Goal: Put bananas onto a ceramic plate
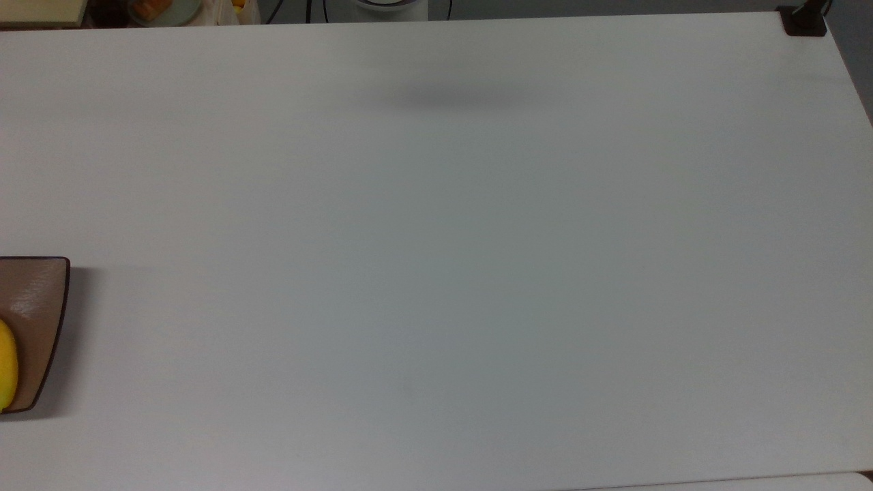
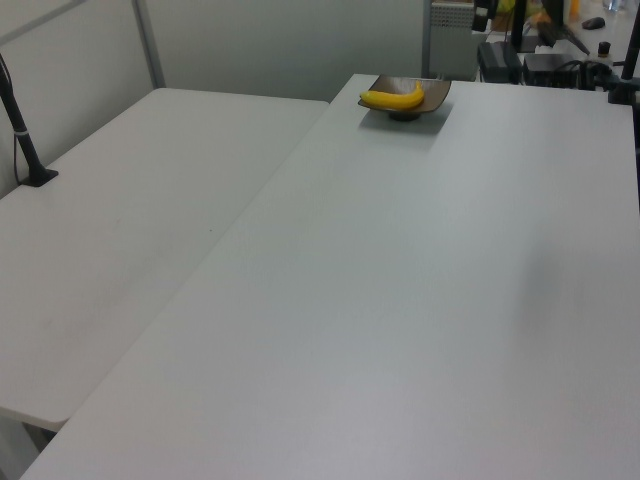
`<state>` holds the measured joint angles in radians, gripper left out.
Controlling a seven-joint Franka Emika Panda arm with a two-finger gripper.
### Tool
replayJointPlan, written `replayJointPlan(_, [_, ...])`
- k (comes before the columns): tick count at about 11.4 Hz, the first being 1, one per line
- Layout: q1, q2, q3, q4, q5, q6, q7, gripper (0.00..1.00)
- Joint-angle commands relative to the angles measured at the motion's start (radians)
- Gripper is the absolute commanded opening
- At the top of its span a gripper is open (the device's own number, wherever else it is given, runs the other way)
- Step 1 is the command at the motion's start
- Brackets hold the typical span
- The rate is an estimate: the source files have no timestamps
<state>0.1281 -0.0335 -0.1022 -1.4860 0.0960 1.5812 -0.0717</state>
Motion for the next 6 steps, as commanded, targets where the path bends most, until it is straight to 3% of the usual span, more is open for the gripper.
replayJointPlan(1, [0.001, -0.039, -0.004, -0.150, 0.062, 0.034, -0.010, 1.00])
replayJointPlan(4, [-0.013, -0.013, 0.004, -0.171, 0.062, 0.108, -0.022, 1.00])
replayJointPlan(6, [-0.015, 0.003, 0.039, -0.169, 0.045, 0.115, -0.020, 1.00])
